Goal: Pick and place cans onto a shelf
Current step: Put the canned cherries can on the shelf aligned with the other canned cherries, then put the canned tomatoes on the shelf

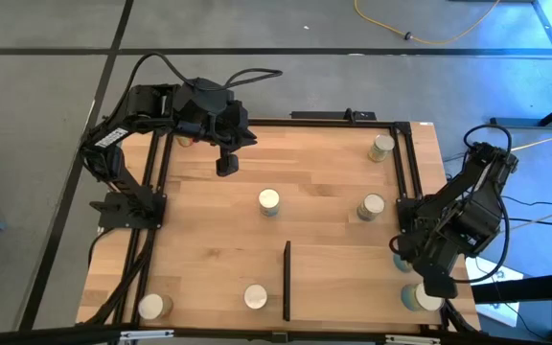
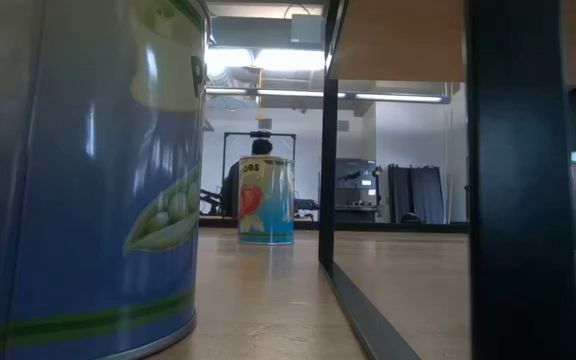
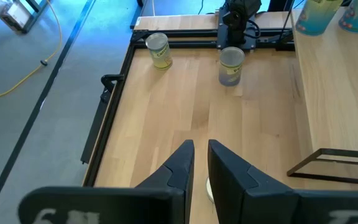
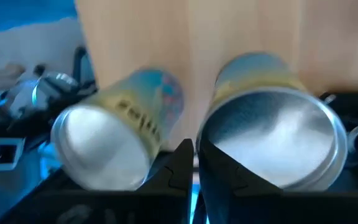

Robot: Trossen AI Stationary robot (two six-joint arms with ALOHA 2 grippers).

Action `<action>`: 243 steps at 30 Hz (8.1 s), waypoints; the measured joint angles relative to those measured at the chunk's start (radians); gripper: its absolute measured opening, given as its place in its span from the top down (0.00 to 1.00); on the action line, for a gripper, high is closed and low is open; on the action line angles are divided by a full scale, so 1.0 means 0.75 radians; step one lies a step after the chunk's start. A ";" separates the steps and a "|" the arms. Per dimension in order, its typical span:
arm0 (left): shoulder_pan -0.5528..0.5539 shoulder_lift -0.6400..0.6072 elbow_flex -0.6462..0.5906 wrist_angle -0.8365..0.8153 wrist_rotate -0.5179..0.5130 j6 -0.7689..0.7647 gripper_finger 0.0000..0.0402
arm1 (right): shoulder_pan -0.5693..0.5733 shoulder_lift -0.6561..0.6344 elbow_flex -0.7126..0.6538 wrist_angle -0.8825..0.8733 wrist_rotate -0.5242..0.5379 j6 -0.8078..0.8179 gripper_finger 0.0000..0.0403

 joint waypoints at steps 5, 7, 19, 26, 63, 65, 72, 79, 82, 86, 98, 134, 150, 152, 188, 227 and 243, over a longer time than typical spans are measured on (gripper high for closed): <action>0.000 0.000 0.000 0.000 0.000 0.000 0.90 | 0.001 0.000 0.001 0.001 -0.022 0.007 0.93; 0.000 0.000 0.000 0.000 0.000 0.001 0.90 | 0.000 0.000 0.001 0.001 -0.020 0.016 0.93; 0.000 0.000 0.000 0.000 0.000 0.001 0.90 | 0.000 0.000 0.002 0.001 0.000 0.010 0.93; 0.000 0.000 0.000 0.000 0.000 0.001 0.90 | 0.000 -0.001 0.002 0.009 -0.051 -0.032 0.98; 0.000 0.000 -0.001 -0.177 0.000 -0.001 0.90 | -0.047 -0.039 0.218 0.000 0.099 -0.016 0.86; 0.000 0.001 -0.001 -0.250 0.000 -0.029 0.90 | -0.047 -0.039 0.289 0.001 0.247 -0.049 0.86; -0.043 0.000 -0.021 -0.321 0.011 -0.091 0.90 | -0.047 -0.040 0.463 0.001 0.599 -0.184 0.86; -0.123 0.000 -0.216 -0.310 0.010 0.092 0.90 | -0.048 -0.040 0.540 0.001 1.031 -0.377 0.86; -0.147 0.001 -0.368 -0.234 0.010 0.181 0.90 | -0.048 -0.040 0.549 0.000 1.172 -0.383 0.86; -0.160 0.001 -0.575 -0.069 0.005 0.314 0.90 | -0.048 -0.039 0.549 0.000 1.244 -0.390 0.86; -0.160 0.001 -1.087 0.560 0.150 0.539 0.90 | -0.048 -0.039 0.549 0.000 1.318 -0.383 0.86; -0.150 0.126 -1.405 0.980 0.106 0.429 0.90 | -0.363 -0.039 0.286 0.001 1.275 -0.592 0.86; -0.150 0.190 -1.399 0.986 0.101 0.420 0.96 | -0.363 -0.039 0.286 0.001 1.261 -0.588 0.86; -0.150 0.191 -1.397 0.984 0.100 0.397 0.99 | -0.363 -0.039 0.286 0.001 1.261 -0.588 0.86; -0.171 0.333 -0.188 0.562 0.110 0.515 1.00 | -0.362 -0.113 0.287 0.000 1.362 -0.587 0.86; -0.599 0.614 0.027 0.382 0.258 0.322 1.00 | -0.362 -0.214 0.287 0.000 1.287 -0.688 0.86; -0.610 0.644 0.028 0.319 0.181 0.293 1.00 | -0.362 -0.213 0.287 0.000 1.248 -0.657 0.86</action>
